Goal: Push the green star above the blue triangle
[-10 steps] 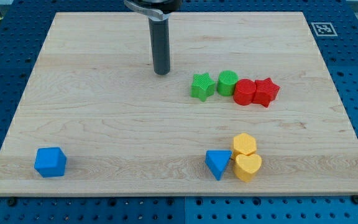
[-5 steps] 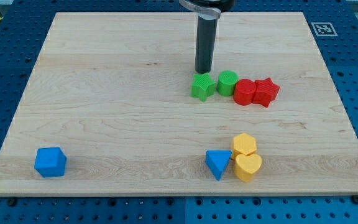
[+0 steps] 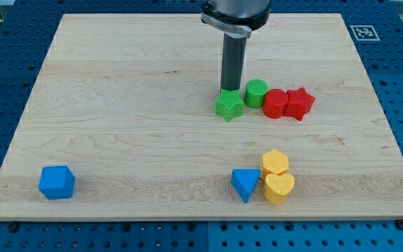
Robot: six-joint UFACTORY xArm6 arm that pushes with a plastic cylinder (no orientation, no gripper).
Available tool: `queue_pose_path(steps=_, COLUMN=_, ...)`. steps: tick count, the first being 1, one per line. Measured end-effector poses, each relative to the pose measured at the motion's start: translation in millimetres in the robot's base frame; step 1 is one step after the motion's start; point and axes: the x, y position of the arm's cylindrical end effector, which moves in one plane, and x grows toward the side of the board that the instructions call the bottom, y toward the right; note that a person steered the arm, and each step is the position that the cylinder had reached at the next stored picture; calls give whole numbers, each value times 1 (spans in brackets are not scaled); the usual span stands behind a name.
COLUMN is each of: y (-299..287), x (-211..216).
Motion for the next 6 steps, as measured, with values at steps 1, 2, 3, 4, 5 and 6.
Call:
queue_pose_path(steps=1, y=0, x=11)
queue_pose_path(steps=2, y=0, x=16)
queue_pose_path(steps=3, y=4, x=27)
queue_pose_path(steps=4, y=4, x=38)
queue_pose_path(steps=5, y=4, x=52)
queue_pose_path(steps=6, y=4, x=68)
